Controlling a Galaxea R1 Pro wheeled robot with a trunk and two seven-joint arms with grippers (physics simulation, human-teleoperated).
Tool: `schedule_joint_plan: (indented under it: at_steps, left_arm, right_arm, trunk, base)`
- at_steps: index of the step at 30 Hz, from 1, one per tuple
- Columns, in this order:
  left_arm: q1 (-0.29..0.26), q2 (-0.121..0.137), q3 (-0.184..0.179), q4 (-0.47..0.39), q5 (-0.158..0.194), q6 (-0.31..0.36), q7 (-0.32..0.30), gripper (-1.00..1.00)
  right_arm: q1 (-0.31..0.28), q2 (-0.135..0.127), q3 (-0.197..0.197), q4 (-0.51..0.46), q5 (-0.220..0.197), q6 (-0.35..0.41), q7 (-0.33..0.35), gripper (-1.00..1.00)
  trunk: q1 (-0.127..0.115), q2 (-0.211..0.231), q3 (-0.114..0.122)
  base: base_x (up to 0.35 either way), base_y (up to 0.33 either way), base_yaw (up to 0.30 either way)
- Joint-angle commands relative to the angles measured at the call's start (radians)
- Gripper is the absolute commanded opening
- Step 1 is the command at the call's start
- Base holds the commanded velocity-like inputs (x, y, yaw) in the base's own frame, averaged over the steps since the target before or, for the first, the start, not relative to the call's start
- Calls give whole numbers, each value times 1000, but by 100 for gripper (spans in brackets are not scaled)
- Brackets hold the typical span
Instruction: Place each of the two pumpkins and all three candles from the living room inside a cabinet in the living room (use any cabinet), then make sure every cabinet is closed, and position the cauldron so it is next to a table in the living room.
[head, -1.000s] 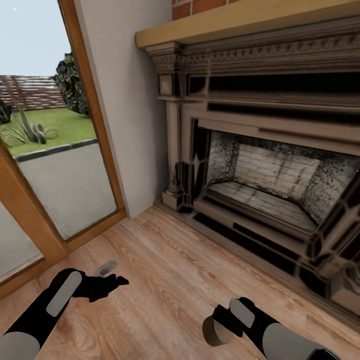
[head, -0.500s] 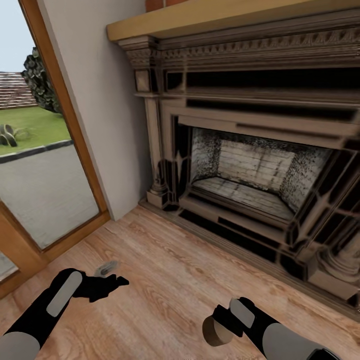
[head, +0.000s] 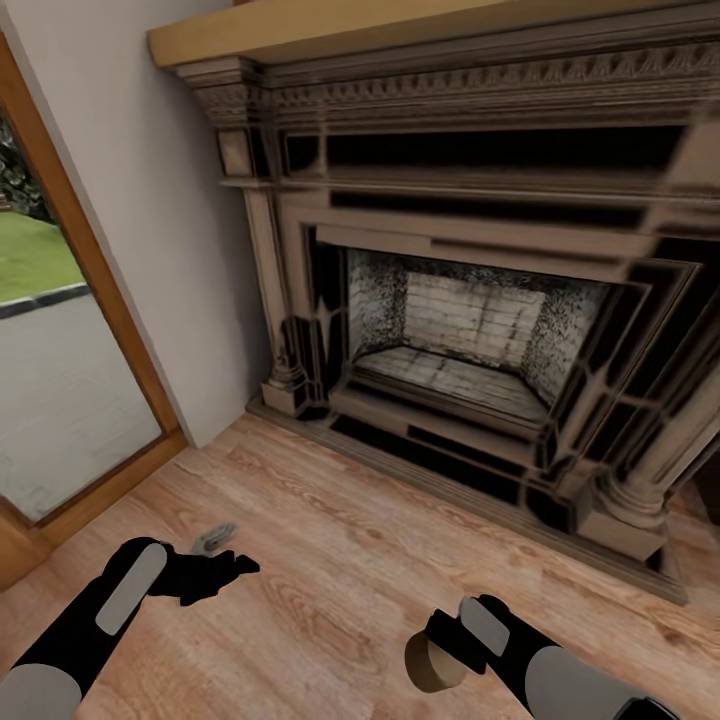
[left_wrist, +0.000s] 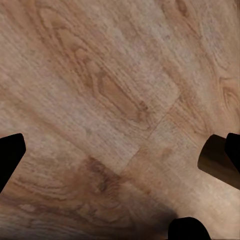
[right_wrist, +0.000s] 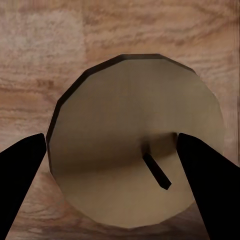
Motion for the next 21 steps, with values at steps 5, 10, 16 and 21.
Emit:
schedule_joint_plan:
  at_steps: [5, 10, 16, 21]
  left_arm:
    - [0, 1, -2, -1, 9, 2, 8, 100]
    - [0, 1, -3, -1, 10, 2, 8, 100]
    - [0, 1, -3, -1, 10, 2, 8, 100]
    - [0, 1, -3, -1, 10, 2, 8, 100]
  right_arm:
    - [-1, 0, 6, -2, -8, 1, -7, -100]
    - [-1, 0, 6, -2, -8, 1, -7, -100]
    - [-1, 0, 6, -2, -8, 1, -7, -100]
    - [-1, 0, 6, -2, -8, 1, -6, -100]
  trunk:
    - [0, 0, -6]
    - [0, 0, -12]
    - [0, 0, -18]
    - [0, 0, -24]
  base:
    - [0, 0, -220]
    - [0, 0, -219]
    - [0, 0, -219]
    - [0, 0, -219]
